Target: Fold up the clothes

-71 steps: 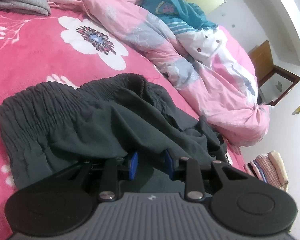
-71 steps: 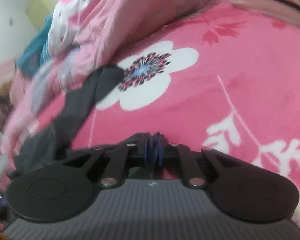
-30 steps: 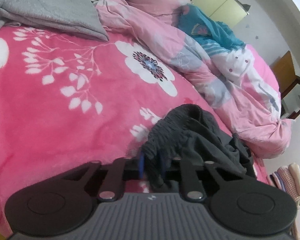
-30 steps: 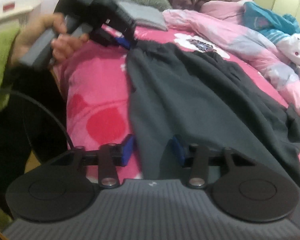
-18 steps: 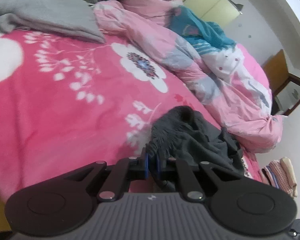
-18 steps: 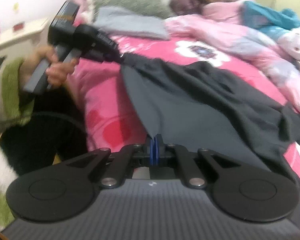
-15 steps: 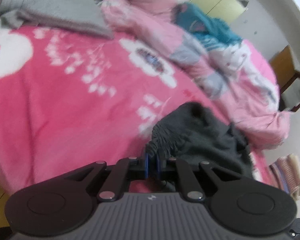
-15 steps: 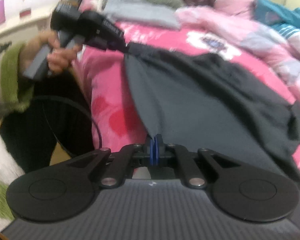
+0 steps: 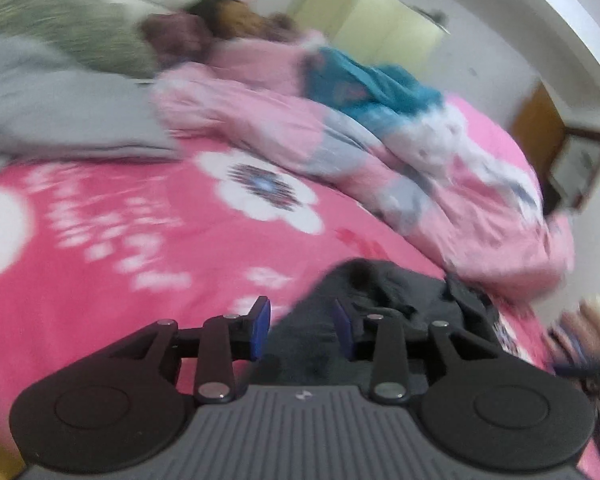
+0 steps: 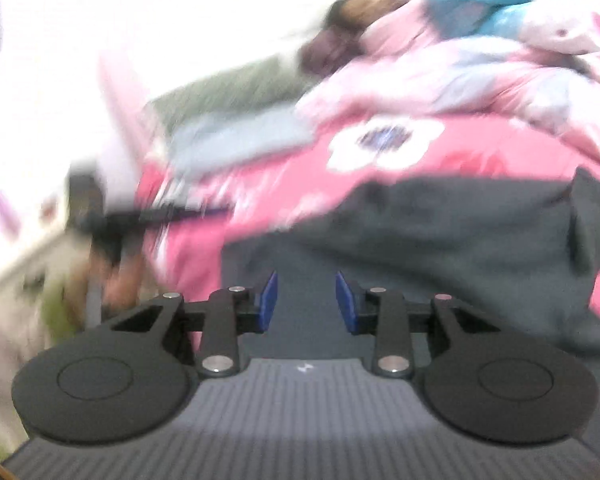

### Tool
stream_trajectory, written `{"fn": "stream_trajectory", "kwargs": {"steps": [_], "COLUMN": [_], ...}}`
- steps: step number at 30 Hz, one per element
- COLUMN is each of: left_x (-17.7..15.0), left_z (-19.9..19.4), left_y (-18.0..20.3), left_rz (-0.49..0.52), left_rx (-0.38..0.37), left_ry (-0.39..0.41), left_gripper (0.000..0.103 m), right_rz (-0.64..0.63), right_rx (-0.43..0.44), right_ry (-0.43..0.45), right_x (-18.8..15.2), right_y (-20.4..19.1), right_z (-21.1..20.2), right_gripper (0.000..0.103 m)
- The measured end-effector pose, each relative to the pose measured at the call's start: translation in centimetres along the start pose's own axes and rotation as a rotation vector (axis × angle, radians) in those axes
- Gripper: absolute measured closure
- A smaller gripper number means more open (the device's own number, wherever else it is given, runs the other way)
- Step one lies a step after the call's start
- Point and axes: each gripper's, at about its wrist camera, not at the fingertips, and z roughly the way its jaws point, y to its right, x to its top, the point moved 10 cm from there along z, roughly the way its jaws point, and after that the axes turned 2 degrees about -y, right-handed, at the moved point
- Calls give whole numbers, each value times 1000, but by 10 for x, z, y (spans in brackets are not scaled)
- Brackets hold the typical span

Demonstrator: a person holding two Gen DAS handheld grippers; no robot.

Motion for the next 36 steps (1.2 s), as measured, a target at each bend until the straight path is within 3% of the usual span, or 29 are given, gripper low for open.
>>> {"fn": "stream_trajectory", "kwargs": {"steps": [2,6,8,10,13,16,19,24,26,28,30,32,36], "left_x": [4,2,-3,-6,-7,-6,-6,-5,-6,-6,-6,-6,-5], "left_z": [29,81,95,100,106,109,109,112,111,109,107,106,105], "left_y": [15,19,11,2,-10,-20,-25,-27,-25,-24,-24,-25,-25], "left_rz": [43,88,108,79,27,-7,-25,-25,-2,11,16,8,17], "left_rx": [10,58,92,76,36,13,-3,-6,5,13,18,21,39], "left_ry": [-58,-140,-141,-149,-161,-167,-168,-170,-165,-159,-154,-150,-133], "left_gripper": [69,74,75,75,74,81,85,85,85,85,85,86,87], "right_rz": [-44,-318,-430,-547,-630,-672,-713,-830,-821,-713,-609,-566,-556], "right_rx": [-77,-247,-249,-273,-286,-283,-275,-289,-320,-321,-292,-306,-297], "right_ry": [16,-65,-145,-209,-246,-254,-282,-319,-289,-230,-177,-138,-86], "right_x": [27,40,30,17,4,6,8,-4,6,29,49,65,88], "right_y": [16,32,35,39,40,40,38,34,37,41,45,51,54], "right_z": [28,111,148,173,189,192,188,191,199,197,193,195,208], "right_gripper": [72,72,72,72,67,58,56,44,47,59,79,94,98]}}
